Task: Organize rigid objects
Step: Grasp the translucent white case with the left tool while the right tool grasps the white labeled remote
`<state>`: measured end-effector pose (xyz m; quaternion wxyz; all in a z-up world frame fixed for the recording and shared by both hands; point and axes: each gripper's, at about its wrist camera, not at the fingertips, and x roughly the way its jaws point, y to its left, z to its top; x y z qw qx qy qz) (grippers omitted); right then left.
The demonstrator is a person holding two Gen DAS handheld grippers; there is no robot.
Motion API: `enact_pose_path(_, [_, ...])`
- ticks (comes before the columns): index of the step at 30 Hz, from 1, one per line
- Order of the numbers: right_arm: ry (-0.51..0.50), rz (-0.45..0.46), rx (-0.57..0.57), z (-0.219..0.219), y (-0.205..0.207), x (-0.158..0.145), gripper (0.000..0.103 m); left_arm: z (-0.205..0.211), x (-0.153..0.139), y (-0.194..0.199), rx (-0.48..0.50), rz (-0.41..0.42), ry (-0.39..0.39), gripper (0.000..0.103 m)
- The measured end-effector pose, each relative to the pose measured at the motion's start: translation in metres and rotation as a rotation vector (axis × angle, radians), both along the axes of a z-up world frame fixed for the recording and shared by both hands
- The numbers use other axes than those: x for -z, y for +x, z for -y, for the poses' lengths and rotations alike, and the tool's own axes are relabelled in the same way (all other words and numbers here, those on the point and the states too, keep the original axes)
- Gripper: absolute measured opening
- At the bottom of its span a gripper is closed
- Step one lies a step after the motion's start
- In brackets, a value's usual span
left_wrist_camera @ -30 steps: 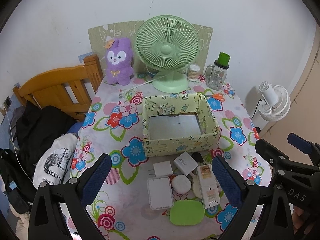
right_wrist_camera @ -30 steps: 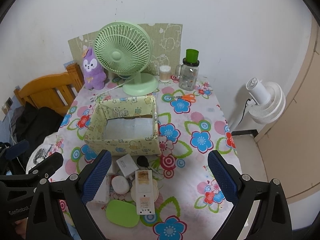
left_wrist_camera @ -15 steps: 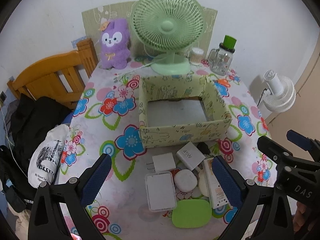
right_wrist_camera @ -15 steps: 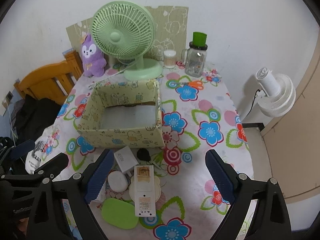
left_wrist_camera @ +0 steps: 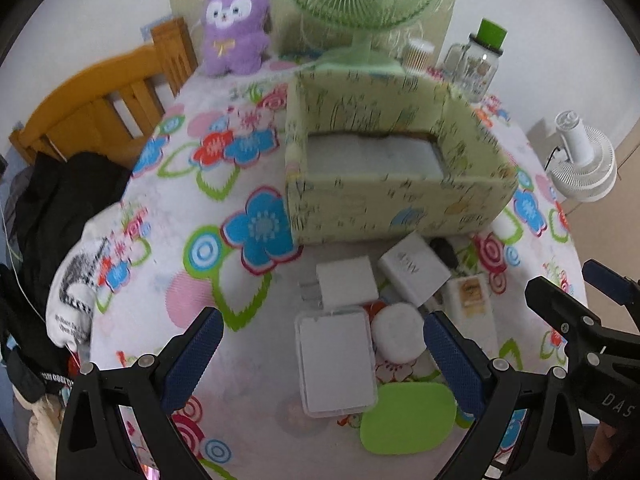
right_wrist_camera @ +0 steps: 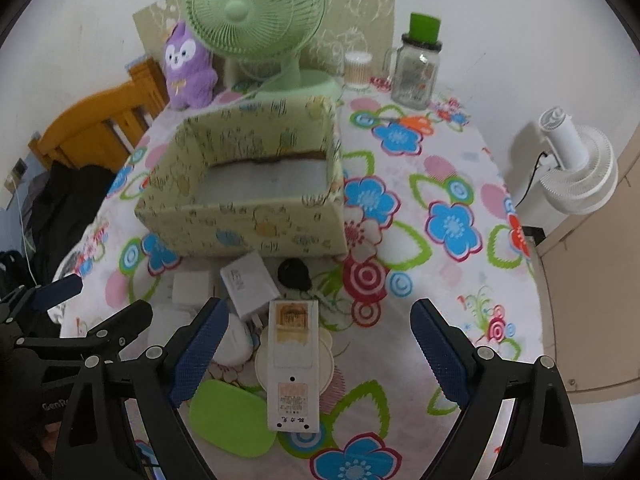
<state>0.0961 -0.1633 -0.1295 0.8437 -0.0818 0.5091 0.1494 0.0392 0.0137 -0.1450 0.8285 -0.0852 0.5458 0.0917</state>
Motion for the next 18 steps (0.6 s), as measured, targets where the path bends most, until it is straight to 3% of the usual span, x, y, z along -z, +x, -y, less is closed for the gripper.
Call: enact_pose_path(18, [-0.056, -0.107, -0.028, -0.008, 0.000, 0.062, 0.093, -0.002, 0.058, 0.004, -0.017, -0.132, -0.013, 0.096])
